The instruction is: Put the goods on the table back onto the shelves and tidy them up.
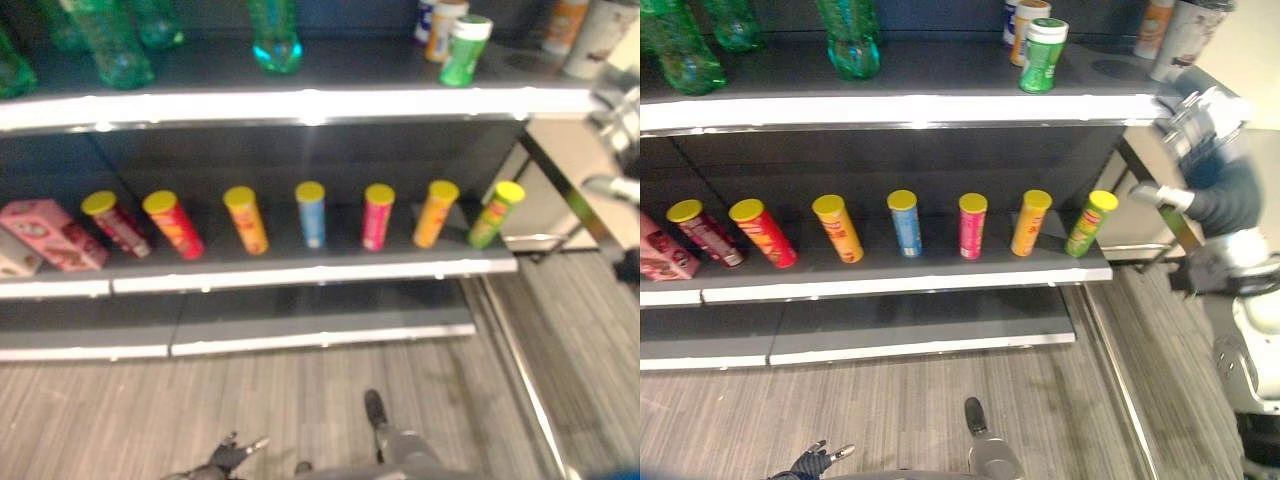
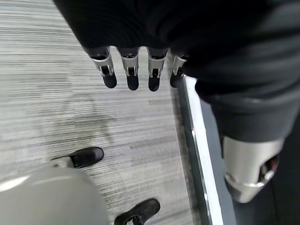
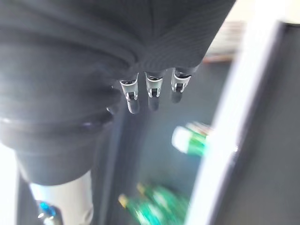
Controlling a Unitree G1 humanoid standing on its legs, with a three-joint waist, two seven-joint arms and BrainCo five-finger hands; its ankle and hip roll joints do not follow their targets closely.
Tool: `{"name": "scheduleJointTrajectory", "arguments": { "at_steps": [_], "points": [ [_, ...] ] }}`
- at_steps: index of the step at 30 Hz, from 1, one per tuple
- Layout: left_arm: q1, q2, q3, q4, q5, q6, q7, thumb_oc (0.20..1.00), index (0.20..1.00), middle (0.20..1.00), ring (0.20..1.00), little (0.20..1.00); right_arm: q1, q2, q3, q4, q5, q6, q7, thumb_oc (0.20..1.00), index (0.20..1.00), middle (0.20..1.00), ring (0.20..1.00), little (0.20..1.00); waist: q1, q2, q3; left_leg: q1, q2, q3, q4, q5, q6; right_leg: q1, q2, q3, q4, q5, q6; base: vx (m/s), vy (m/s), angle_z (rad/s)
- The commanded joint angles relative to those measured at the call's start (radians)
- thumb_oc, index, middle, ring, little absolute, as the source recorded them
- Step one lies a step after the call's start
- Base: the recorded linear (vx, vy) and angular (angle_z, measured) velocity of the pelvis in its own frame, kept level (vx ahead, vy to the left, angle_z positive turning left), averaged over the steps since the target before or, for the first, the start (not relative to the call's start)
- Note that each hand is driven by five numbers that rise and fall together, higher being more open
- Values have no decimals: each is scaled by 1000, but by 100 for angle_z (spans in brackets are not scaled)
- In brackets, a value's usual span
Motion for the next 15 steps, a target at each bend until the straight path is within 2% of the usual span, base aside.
{"name": "scheduleJointTrajectory", "arguments": {
  "at_steps": [1, 4, 5, 6, 7, 8, 9, 10, 11, 13, 15],
  "points": [
    [-45, 91, 51, -25, 45, -39, -27, 1000, 1000, 1000, 1000, 1000, 22, 11, 57, -21, 52, 56, 129, 1000, 1000, 1000, 1000, 1000, -3, 5, 26, -25, 15, 46, 0, -53, -6, -34, -12, 2, 94, 41, 99, -97, -6, -43],
    [-55, 98, 55, -42, 51, -37, -47, 1000, 1000, 1000, 1000, 1000, 96, 2, 170, 10, 11, 126, 215, 1000, 1000, 1000, 1000, 1000, 2, 19, 40, -40, 44, 84, 0, -39, -7, -23, -31, -53, 126, -9, 74, -156, -34, -48],
    [-61, 87, 46, -49, 40, -33, -51, 1000, 1000, 1000, 1000, 1000, 103, 43, 276, 148, -37, 148, 224, 1000, 1000, 1000, 1000, 1000, 17, 28, 41, -59, 64, 117, 0, -25, -8, -2, -60, -95, 153, -44, 59, -193, -64, -55],
    [-63, 88, 45, -45, 43, -29, -52, 1000, 1000, 1000, 1000, 1000, 101, 68, 327, 229, -96, 158, 222, 1000, 1000, 1000, 1000, 1000, 28, 31, 35, -71, 73, 128, 0, -21, -8, 14, -79, -117, 162, -57, 54, -156, -58, -47],
    [-63, 88, 45, -45, 43, -29, -52, 1000, 1000, 1000, 1000, 1000, 100, 69, 328, 230, -96, 158, 222, 1000, 1000, 1000, 1000, 1000, 28, 30, 33, -74, 73, 128, 0, -19, -8, 11, -79, -117, 161, -56, 54, -88, -125, -55],
    [-70, 84, 29, -33, 46, -21, -54, 1000, 1000, 1000, 1000, 1000, 87, 143, 423, 434, -242, 162, 186, 1000, 1000, 1000, 1000, 1000, 56, 30, 20, -88, 84, 140, 0, -14, -12, 49, -114, -150, 160, -58, 57, -49, -95, -58],
    [-70, 84, 29, -33, 46, -21, -55, 1000, 1000, 1000, 1000, 1000, 86, 144, 424, 435, -242, 161, 186, 1000, 1000, 1000, 1000, 1000, 56, 29, 18, -92, 83, 140, 0, -13, -12, 46, -115, -149, 160, -56, 57, -59, -145, -52],
    [-78, 79, 18, -27, 44, -19, -52, 1000, 1000, 1000, 1000, 1000, 59, 208, 461, 578, -320, 152, 145, 1000, 1000, 1000, 1000, 1000, 70, 27, 11, -96, 83, 140, 0, -12, -13, 62, -125, -153, 146, -48, 62, 6, -109, -29],
    [-91, 70, -5, -18, 37, -15, -49, 1000, 1000, 1000, 1000, 1000, 36, 323, 477, 788, -436, 157, 74, 1000, 1000, 1000, 1000, 1000, 91, 20, 1, -94, 74, 132, 0, -17, -14, 87, -132, -168, 97, -52, 64, 28, -161, -12],
    [-107, 60, -16, -11, 18, -8, -22, 1000, 1000, 1000, 1000, 1000, -12, 447, 459, 1000, -529, 142, -41, 1000, 1000, 1000, 1000, 1000, 106, 15, -13, -102, 73, 116, 0, -11, -19, 98, -115, -170, 46, -60, 70, 48, -178, 3],
    [-109, 55, -20, -13, 2, -6, -5, 1000, 1000, 1000, 1000, 1000, -26, 508, 425, 1128, -574, 150, -110, 1000, 1000, 1000, 1000, 1000, 112, 17, -19, -97, 78, 105, 0, -9, -23, 121, -99, -164, 18, -76, 63, 49, -155, 11]
  ]
}}
